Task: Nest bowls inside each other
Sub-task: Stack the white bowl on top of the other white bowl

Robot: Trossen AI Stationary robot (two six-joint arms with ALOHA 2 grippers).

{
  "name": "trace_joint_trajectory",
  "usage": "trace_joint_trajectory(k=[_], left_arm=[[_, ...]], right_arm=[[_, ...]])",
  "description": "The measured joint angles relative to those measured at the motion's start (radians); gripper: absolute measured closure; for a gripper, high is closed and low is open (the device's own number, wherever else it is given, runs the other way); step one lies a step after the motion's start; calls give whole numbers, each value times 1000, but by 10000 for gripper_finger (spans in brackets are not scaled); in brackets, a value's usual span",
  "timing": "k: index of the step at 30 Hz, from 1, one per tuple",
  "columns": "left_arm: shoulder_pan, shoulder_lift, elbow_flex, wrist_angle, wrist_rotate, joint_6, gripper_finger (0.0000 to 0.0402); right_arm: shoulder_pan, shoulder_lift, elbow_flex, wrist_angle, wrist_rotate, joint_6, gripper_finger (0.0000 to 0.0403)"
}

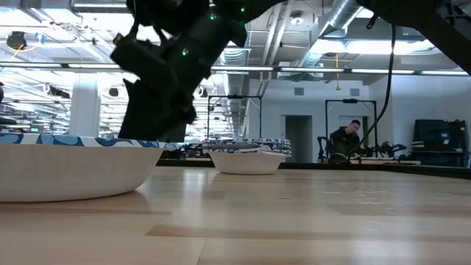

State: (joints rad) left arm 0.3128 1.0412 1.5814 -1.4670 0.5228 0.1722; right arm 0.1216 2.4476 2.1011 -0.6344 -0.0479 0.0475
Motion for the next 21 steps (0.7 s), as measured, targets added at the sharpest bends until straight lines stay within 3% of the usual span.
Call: trace_joint_trajectory(k=[21], left_arm=[[0, 0, 0, 0, -12, -1, 275]], right_arm=[[24, 14, -24, 34, -4, 33, 186]])
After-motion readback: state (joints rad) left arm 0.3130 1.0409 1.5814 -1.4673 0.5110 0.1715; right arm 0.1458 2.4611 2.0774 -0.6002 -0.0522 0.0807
